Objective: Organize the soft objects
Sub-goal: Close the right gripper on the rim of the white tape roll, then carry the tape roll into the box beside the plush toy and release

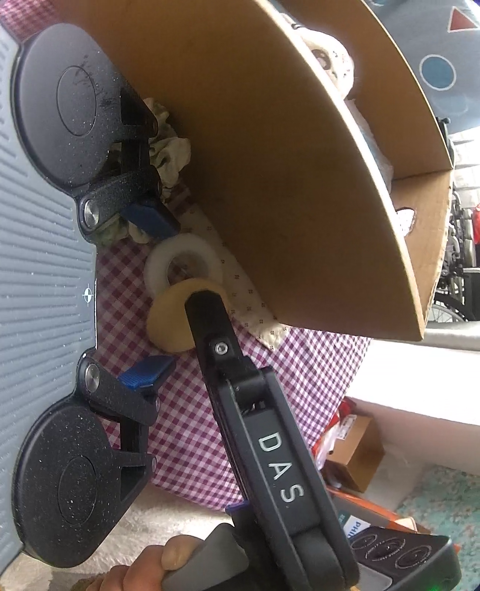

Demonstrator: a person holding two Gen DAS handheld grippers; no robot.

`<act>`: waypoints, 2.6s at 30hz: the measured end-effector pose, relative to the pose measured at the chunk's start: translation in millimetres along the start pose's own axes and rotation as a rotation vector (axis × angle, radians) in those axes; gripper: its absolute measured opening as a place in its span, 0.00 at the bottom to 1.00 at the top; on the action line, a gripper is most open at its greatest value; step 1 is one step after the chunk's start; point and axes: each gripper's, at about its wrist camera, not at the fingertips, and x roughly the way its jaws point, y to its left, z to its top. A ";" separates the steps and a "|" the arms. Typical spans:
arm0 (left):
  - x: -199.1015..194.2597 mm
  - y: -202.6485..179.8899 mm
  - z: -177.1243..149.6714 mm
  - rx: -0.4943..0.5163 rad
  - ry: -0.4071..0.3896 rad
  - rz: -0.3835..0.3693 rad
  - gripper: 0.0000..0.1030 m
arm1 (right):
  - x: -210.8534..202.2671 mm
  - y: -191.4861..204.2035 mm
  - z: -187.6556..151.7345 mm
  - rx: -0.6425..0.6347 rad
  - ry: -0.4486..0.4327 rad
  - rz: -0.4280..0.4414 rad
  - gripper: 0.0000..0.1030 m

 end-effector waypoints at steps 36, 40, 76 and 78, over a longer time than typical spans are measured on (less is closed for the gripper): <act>-30.8 13.8 -25.0 0.014 -0.089 -0.030 0.65 | 60.3 91.9 9.1 -0.539 0.079 -0.345 0.25; -31.7 15.2 -24.2 0.008 -0.104 -0.033 0.65 | 63.5 102.5 -0.2 -0.618 0.044 -0.386 0.18; -167.0 82.7 -33.6 -0.235 -0.488 0.151 0.89 | 29.8 217.9 53.1 -0.887 -0.164 -0.264 0.14; -168.5 93.1 -39.6 -0.262 -0.489 0.168 0.90 | 54.2 209.4 72.9 -0.848 -0.060 -0.268 0.14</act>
